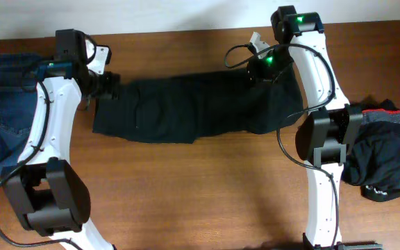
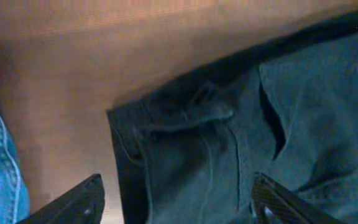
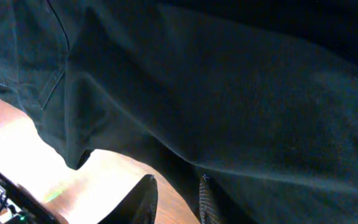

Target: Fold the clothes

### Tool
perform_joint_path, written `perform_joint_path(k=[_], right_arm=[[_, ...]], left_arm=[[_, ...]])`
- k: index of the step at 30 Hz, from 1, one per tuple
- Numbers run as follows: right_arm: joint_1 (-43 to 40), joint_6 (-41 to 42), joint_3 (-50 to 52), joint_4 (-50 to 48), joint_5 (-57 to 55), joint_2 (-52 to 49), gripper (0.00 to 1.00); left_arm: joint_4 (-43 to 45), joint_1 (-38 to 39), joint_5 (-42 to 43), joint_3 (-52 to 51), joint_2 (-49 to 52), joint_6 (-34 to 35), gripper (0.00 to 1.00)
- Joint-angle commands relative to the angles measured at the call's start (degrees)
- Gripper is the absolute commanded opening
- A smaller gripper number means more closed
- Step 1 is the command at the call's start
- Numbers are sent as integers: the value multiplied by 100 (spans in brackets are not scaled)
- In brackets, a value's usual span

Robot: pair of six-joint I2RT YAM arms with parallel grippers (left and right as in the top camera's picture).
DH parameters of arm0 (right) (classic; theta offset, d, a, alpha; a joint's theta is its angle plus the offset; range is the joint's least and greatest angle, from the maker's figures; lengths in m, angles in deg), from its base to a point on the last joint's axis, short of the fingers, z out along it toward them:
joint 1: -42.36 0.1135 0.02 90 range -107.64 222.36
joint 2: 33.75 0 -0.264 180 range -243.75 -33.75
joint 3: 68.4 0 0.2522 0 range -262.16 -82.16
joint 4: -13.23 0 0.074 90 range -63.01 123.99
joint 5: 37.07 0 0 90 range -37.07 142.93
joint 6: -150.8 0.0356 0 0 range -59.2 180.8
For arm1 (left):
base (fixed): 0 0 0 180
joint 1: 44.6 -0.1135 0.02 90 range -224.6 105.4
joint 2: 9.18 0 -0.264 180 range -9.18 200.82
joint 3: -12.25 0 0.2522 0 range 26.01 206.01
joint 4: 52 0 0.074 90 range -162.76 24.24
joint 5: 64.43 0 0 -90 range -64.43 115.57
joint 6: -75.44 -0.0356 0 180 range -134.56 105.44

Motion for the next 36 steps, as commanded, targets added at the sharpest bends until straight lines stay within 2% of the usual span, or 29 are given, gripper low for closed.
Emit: perform_joint_path(k=[1,7,12,14,18,21,23,24,25,26,27,28,30,36], right_arm=[[28,-81,20,-44,-411,61,28],[-46,249,20,-442,-2011,61,36],[-55,726,26,-721,-2634,59,42],[-55,881,96,-824,-2754,59,49],[-55,1117,516,-1104,-2894,55,54],[-55,1182,946,-1377,-2879,55,55],[-55,1193,1071,-1421,-2879,55,49],[-50,1196,1113,-1443,-2879,55,29],[-50,1196,1113,-1460,-2879,55,22],[-50,1228,1106,-1486,-2881,57,11],[-57,1287,1078,-1484,-2883,61,5],[-79,1300,1021,-1480,-2879,61,4],[-85,1325,907,-1456,-2881,63,4],[-87,1320,225,-1191,-2881,63,4]], left_arm=[[122,7,-39,-39,278,-260,76],[245,44,289,-39,590,-262,76],[361,129,291,-39,592,-262,76],[380,131,291,-39,592,-262,76],[402,140,291,-39,592,-262,76],[404,149,289,-39,592,-262,76],[404,149,291,-39,592,-262,76],[413,149,289,-39,592,-262,72],[426,155,291,-39,592,-260,67],[448,170,291,-39,592,-260,48],[468,179,291,-39,592,-258,35],[505,199,291,-39,592,-258,14],[560,247,291,-37,592,-256,1],[656,260,289,13,590,-256,1]])
